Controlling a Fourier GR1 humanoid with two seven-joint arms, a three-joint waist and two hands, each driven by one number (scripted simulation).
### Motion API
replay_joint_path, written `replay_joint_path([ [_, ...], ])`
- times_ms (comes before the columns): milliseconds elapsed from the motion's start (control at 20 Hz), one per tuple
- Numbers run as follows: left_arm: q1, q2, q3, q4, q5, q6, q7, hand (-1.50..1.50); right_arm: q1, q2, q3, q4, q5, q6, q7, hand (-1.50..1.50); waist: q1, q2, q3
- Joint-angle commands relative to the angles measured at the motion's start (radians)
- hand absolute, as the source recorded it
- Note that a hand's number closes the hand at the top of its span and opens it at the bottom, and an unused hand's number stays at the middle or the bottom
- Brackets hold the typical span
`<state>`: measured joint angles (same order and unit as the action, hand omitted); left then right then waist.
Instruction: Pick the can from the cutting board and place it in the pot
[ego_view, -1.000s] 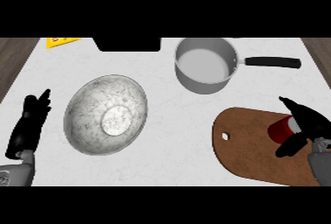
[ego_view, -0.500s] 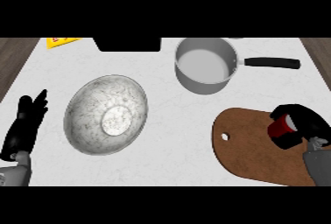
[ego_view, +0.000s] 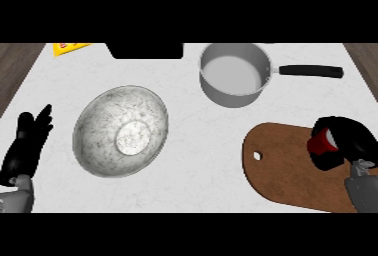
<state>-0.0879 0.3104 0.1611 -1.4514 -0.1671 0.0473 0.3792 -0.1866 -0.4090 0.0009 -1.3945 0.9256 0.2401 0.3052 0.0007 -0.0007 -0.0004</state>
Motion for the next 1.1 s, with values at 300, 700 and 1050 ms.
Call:
replay_joint_path([
  [300, 0.001, -0.036, -0.029, -0.035, -0.036, 0.014, 0.016, 0.0, -0.07, -0.27, -0.185, 0.203, -0.053, -0.063, -0.364, 1.5, 0.011, 0.006, 0.002],
  [700, -0.007, -0.029, 0.001, 0.006, -0.016, 0.006, -0.016, 0.0, -0.174, -0.391, -0.375, 0.469, -0.185, -0.219, -0.711, 1.5, 0.011, 0.005, 0.002],
  [1050, 0.009, -0.024, 0.004, 0.003, -0.028, 0.011, -0.026, 0.0, -0.263, -0.351, -0.507, 0.364, -0.415, -0.193, -0.869, 1.5, -0.004, -0.004, 0.001],
])
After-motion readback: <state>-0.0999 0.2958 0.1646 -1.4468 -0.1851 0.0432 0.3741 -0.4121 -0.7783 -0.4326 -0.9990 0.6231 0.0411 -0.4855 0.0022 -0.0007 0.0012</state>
